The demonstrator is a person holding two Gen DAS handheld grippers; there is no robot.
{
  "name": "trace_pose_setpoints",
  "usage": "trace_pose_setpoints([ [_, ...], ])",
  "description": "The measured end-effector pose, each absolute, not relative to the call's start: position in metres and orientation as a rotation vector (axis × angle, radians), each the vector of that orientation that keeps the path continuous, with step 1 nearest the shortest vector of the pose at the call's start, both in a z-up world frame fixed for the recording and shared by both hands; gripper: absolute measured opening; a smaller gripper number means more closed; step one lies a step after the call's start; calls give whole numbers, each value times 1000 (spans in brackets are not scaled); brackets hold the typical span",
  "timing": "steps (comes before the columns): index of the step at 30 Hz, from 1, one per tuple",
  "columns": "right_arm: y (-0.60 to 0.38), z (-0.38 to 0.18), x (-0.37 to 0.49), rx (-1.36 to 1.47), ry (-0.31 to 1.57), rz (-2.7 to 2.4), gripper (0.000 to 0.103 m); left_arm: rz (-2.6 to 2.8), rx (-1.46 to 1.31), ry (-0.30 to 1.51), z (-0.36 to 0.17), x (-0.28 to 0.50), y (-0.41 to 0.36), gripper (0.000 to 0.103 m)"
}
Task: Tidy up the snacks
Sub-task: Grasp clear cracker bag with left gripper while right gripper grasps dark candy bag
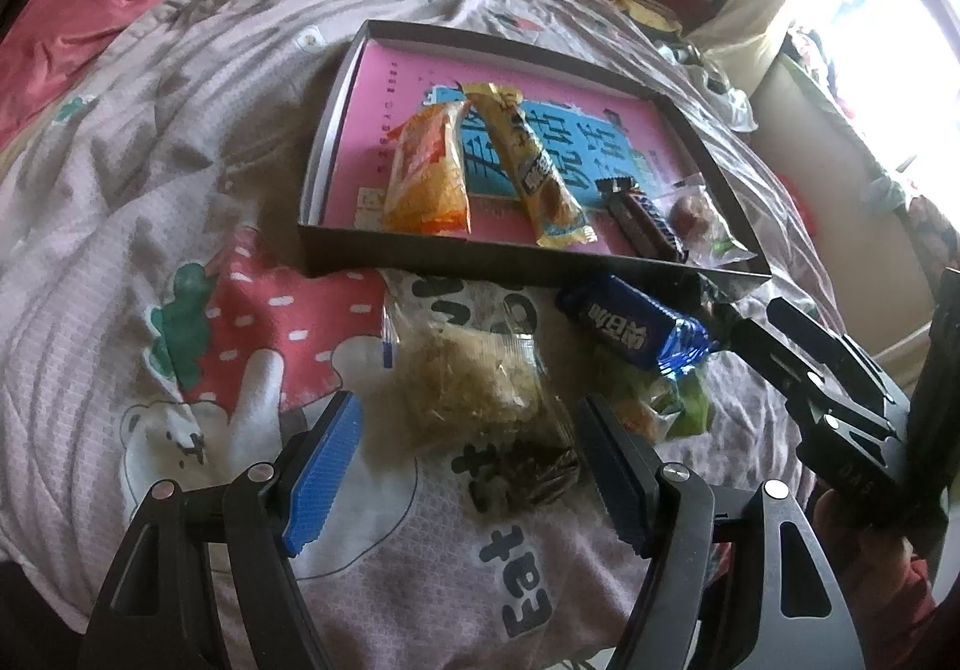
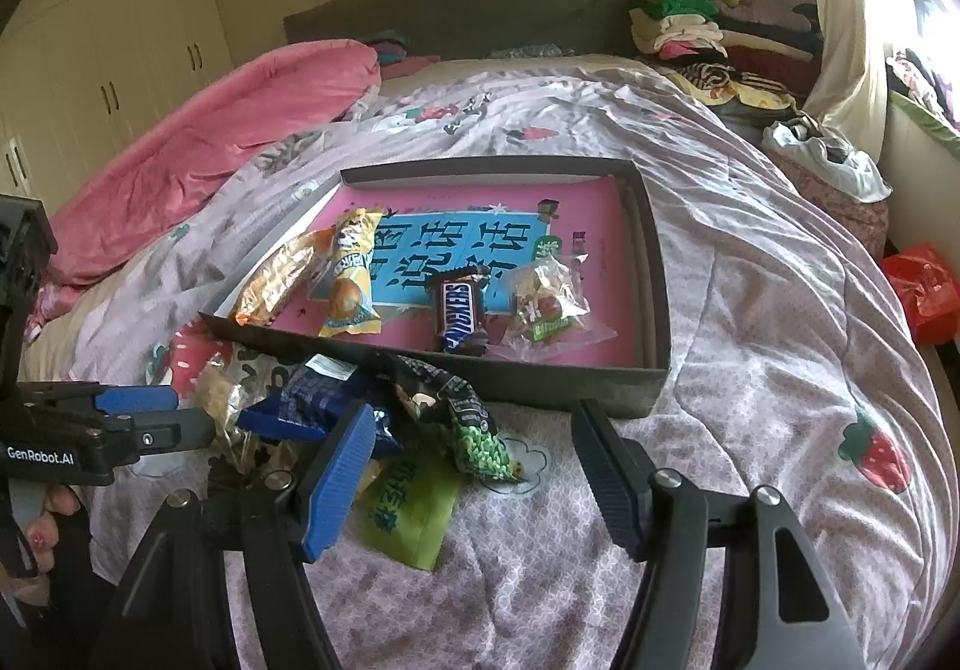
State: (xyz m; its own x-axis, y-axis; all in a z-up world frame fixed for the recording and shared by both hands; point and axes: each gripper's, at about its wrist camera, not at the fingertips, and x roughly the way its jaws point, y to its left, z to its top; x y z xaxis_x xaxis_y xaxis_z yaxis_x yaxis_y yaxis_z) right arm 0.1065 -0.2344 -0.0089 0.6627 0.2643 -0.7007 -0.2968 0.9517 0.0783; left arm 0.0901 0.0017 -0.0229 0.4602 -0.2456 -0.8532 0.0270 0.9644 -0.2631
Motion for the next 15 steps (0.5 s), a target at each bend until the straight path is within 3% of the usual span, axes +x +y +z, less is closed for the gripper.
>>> trace_pose_setpoints([
  [15,-230,-20,113,-83,784,336,67,-149,-208,1099,-36,97,-1,75],
])
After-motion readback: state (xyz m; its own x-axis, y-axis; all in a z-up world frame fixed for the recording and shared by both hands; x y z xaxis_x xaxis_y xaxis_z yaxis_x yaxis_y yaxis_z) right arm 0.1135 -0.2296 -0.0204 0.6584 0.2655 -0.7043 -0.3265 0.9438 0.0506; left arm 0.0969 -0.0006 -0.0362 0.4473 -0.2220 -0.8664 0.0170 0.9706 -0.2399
